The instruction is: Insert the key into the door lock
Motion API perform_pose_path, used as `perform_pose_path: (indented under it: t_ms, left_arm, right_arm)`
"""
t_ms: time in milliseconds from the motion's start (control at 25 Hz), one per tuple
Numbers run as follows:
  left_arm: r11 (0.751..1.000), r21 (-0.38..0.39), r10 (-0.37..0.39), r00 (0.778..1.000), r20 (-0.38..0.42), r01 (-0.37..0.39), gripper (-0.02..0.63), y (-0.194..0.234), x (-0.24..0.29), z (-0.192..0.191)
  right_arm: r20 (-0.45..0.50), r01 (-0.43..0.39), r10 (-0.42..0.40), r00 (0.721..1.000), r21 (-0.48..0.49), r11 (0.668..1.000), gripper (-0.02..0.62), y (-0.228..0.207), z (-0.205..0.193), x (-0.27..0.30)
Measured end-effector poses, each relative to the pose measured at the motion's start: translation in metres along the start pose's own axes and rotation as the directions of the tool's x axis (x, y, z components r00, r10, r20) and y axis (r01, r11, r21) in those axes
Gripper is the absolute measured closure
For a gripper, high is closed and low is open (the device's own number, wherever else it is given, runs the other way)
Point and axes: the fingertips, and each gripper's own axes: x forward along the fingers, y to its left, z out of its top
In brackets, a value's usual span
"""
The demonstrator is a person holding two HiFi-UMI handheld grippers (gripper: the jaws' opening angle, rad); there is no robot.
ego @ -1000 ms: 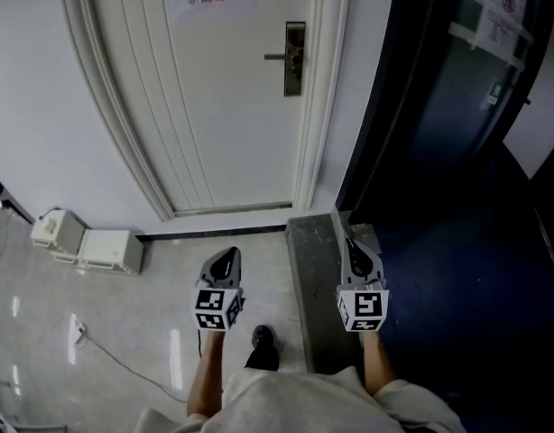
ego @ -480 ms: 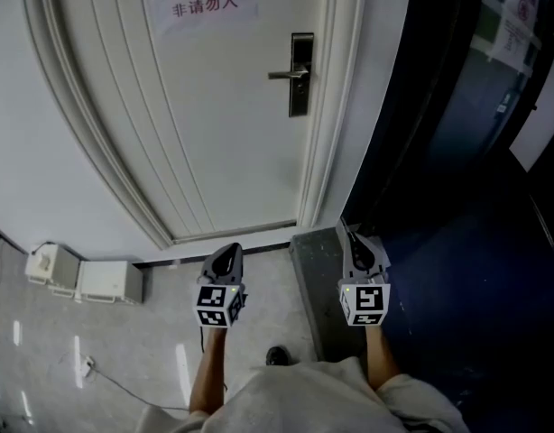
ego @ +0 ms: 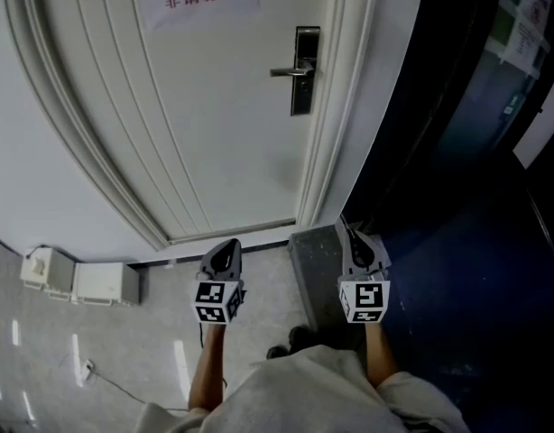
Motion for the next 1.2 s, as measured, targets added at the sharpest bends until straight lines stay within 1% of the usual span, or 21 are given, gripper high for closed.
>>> perform_pose_path:
  t_ms: [200, 400, 600, 760, 1040, 1200]
  left_arm:
    - [1.000, 0.002, 0.007, 1.000, -0.016, -0.007, 0.589, 0.009, 0.026, -0.003]
    - [1.000, 0.009, 0.018, 1.000, -0.023, -0.017, 0.589, 0.022, 0.072, -0.001]
    - [0.999, 0.011, 0.042, 0.998, -0.041, -0.041, 0.589, 0.041, 0.137, 0.006]
    - [0.998, 0.013, 0.059, 0.998, -0.035, -0.058, 0.589, 0.056, 0.199, 0.024]
    - [0.996, 0.019, 0.082, 0.996, -0.024, -0.082, 0.589, 0.080, 0.305, 0.058]
    - [0.995, 0.024, 0.096, 0.995, -0.012, -0.095, 0.589, 0.092, 0.348, 0.075]
  right_arm:
    - [-0.012, -0.015, 0.015, 1.000, 0.002, 1.000, 0.566, -0.008, -0.010, 0.029]
    - [-0.011, -0.033, 0.034, 0.999, 0.014, 0.999, 0.566, -0.022, -0.022, 0.078]
    - [-0.012, -0.062, 0.062, 0.998, 0.008, 0.998, 0.566, -0.044, -0.030, 0.146]
    - [-0.020, -0.085, 0.085, 0.996, 0.000, 0.996, 0.566, -0.069, -0.036, 0.206]
    - [0.008, -0.130, 0.130, 0.992, -0.002, 0.992, 0.566, -0.111, -0.025, 0.315]
    - [0.029, -0.165, 0.165, 0.986, -0.007, 0.986, 0.566, -0.120, -0.018, 0.362]
